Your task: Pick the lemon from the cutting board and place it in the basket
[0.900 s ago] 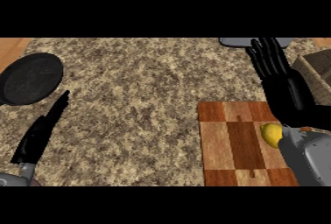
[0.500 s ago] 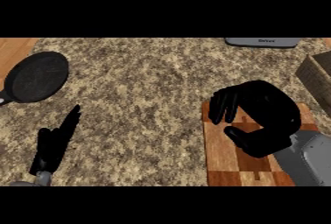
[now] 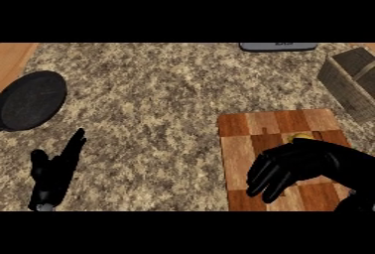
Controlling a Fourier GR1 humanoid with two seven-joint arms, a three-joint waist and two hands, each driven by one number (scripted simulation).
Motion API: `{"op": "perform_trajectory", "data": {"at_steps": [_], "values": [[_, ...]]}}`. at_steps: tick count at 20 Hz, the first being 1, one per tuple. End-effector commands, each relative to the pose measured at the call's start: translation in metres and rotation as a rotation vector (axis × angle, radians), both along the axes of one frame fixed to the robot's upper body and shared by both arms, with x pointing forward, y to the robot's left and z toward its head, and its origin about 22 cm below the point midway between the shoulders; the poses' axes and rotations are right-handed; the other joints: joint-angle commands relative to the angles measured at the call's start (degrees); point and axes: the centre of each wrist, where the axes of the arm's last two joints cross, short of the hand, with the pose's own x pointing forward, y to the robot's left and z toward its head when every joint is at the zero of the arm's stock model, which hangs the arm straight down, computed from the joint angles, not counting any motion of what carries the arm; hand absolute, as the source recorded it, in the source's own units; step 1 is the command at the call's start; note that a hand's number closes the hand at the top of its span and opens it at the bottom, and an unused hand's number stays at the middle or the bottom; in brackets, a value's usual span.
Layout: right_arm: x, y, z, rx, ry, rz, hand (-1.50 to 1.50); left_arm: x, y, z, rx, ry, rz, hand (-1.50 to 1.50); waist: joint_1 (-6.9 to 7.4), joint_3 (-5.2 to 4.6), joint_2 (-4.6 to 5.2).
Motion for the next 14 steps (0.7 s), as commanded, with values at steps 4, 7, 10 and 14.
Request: {"op": "perform_trajectory", "data": {"at_steps": [4,7,10,14], "values": [[0.01,-0.052,0.106,-0.289,-0.482,-0.28,-1.5,-0.022,-0.008,-0.024,-0.036,0.166,0.021,0.0,0.34,-0.77,0.78],[0.007,-0.07,0.148,-0.398,-0.588,-0.287,-1.5,-0.028,-0.008,-0.03,-0.042,0.17,0.009,0.0,0.98,-0.84,0.98],[0.006,-0.094,0.181,-0.477,-0.614,-0.269,-1.5,-0.015,-0.008,-0.027,-0.038,0.16,0.027,0.0,0.83,-0.83,1.19],[-0.001,-0.11,0.228,-0.64,-0.63,-0.235,-1.5,-0.012,-0.01,-0.022,-0.03,0.163,0.001,0.0,2.18,-0.86,1.51]]}}
